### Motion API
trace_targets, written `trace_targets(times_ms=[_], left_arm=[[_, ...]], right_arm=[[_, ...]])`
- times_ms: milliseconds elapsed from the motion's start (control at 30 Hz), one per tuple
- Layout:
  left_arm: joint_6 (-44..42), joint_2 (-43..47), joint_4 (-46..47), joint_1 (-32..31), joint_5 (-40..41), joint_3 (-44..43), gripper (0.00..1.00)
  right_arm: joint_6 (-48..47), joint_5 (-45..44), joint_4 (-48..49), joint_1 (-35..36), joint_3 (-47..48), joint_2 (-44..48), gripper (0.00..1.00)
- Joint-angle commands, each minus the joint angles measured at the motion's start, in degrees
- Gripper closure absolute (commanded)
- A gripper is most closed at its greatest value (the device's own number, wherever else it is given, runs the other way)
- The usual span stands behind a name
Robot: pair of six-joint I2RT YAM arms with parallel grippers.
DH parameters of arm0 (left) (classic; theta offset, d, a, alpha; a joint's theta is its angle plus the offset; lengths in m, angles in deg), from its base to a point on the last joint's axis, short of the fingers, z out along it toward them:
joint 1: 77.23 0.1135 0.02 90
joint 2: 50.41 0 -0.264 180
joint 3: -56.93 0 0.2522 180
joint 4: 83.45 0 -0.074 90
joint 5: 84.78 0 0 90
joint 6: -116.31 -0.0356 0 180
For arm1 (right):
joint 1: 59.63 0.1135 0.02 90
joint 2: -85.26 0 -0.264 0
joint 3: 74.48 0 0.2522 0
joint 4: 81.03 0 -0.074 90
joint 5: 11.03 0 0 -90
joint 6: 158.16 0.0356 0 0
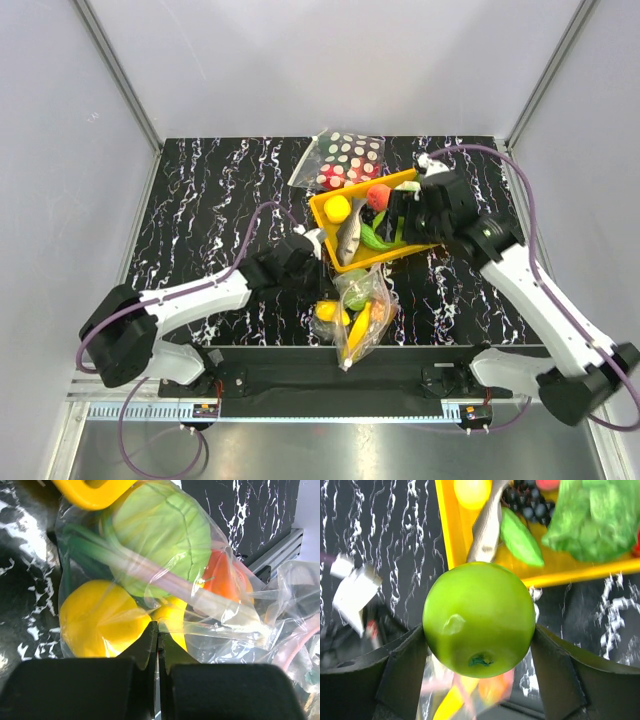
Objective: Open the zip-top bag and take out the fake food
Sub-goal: Place the fake fruit in the bin.
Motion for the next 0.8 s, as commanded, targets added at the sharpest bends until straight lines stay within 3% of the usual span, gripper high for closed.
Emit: trace_targets(times_ms=[0,233,567,733,767], left_arm=[[-0.17,3.37,0.59,1.24,1.78,1.44,1.00],[-0.52,6.63,-0.38,2.56,2.48,3.20,1.00],[-1.49,6.81,-1.43,3.00,1.69,2.23,1.00],[-1.75,6.45,-1.78,3.09,1.34,1.88,1.00],[-1.92,6.28,-1.78,3.09,1.17,1.79,1.00]], right_arm=[[-6.72,10.47,9.17,-5.38,4.65,-5.67,0.89],[-9.54,12.77,12.08,-10.40,11.59,-19.46,0.88],[-9.81,7.23,10.77,-11.37,13.27,-29.24,0.79],[-9.81,6.53,10.59,-11.72,13.54,-30.83,0.53],[-9.89,6.44,10.85,-11.72,13.45,-31.09,0.44]])
